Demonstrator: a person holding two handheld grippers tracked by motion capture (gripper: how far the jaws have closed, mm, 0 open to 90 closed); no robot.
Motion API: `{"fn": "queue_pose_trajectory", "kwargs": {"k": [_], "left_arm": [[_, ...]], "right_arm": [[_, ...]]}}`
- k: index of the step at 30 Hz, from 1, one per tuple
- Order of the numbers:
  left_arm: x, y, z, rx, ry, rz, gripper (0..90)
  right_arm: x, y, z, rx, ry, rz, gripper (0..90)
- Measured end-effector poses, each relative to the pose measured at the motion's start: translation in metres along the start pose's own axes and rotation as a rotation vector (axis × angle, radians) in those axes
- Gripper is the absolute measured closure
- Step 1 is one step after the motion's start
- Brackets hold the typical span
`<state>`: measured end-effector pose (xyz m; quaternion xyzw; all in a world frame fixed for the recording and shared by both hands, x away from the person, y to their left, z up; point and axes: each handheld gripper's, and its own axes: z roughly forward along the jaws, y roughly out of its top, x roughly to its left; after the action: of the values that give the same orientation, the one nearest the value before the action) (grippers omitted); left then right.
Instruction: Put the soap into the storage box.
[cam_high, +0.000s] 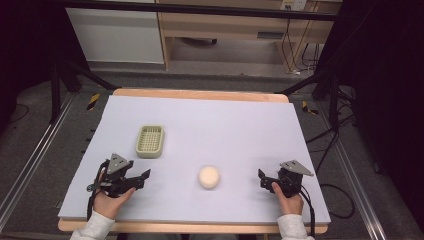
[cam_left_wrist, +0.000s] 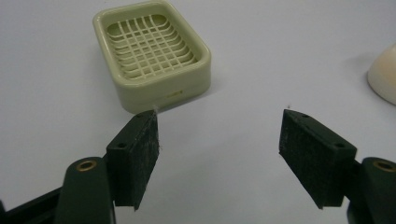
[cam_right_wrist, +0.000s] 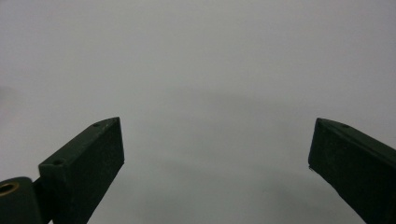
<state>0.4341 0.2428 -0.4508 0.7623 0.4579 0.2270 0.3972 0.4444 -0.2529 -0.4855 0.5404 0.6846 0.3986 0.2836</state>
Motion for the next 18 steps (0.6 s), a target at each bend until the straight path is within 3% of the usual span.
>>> {"fn": "queue_pose_trajectory", "kwargs": {"k": [18], "left_arm": [[-0.024,0.006,0.013,0.011,-0.03,0.032,26.5]], "right_arm": [[0.0,0.0,0.0,0.002,-0.002,-0.002,3.9]]}}
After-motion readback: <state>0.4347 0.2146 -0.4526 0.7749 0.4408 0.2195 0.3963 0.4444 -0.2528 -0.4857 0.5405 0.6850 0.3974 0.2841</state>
